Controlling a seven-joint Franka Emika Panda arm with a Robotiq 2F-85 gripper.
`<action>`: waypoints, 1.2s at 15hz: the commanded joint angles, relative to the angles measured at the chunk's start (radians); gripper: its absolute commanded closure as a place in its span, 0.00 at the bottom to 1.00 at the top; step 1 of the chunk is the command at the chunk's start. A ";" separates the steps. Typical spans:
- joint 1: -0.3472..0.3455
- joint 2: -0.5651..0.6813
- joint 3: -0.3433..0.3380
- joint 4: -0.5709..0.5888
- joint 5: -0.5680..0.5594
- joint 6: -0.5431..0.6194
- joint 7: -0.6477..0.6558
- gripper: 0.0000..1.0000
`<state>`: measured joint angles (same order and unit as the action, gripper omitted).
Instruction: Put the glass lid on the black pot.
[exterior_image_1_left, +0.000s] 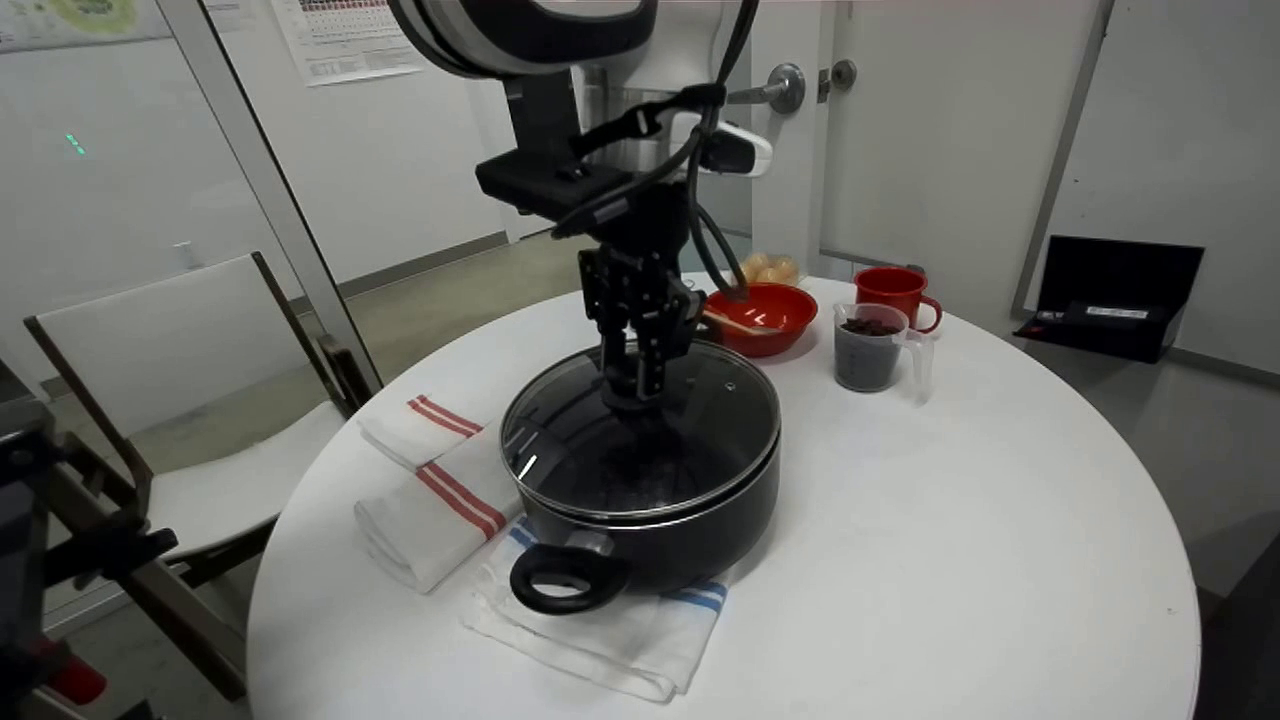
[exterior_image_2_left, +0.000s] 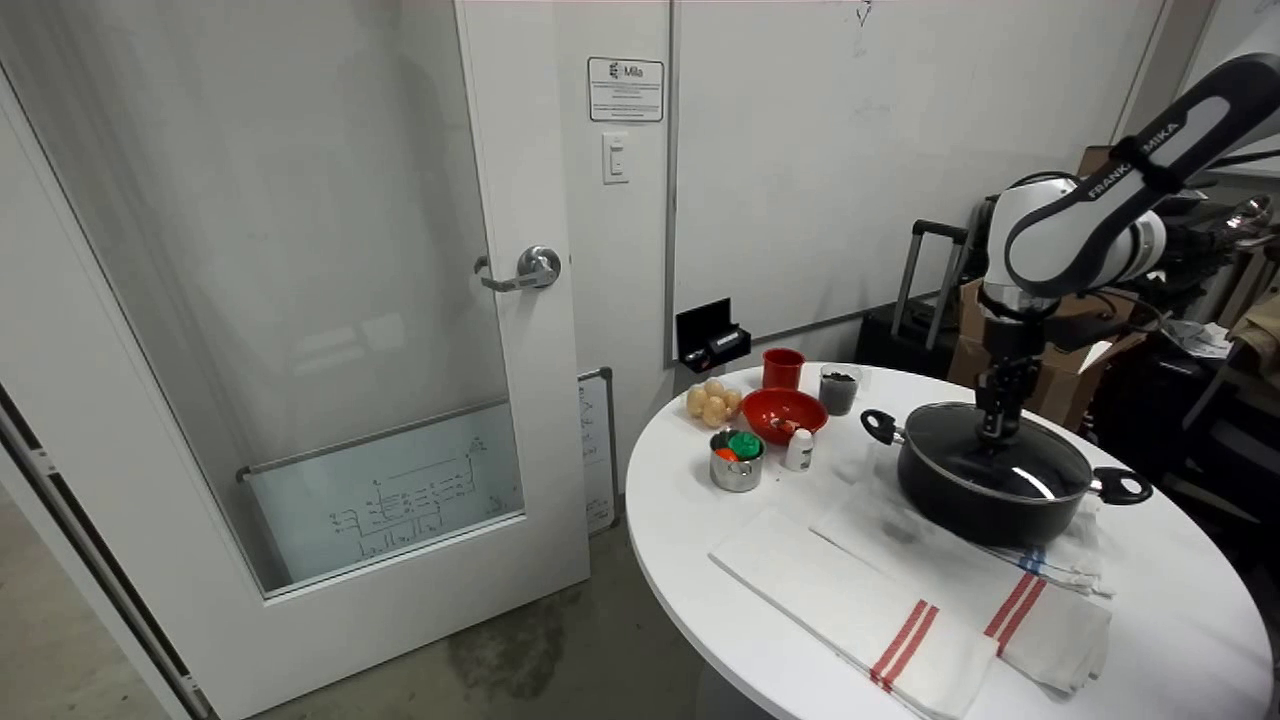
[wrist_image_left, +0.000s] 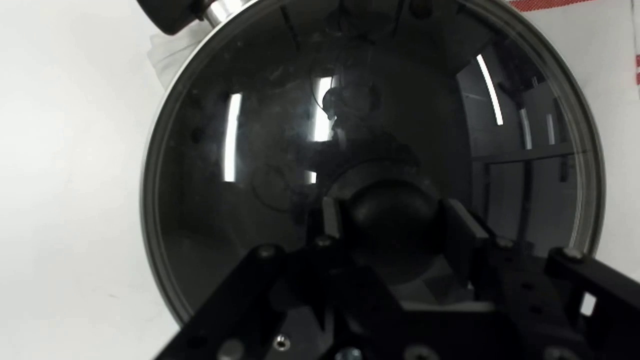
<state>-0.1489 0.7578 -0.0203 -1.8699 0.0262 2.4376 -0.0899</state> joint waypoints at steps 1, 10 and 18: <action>-0.049 0.004 0.022 0.004 0.050 0.021 -0.045 0.75; -0.054 0.015 0.037 0.022 0.055 0.021 -0.054 0.75; -0.035 0.020 0.020 0.019 0.033 0.022 -0.040 0.24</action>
<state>-0.1962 0.7689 0.0069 -1.8671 0.0587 2.4511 -0.1168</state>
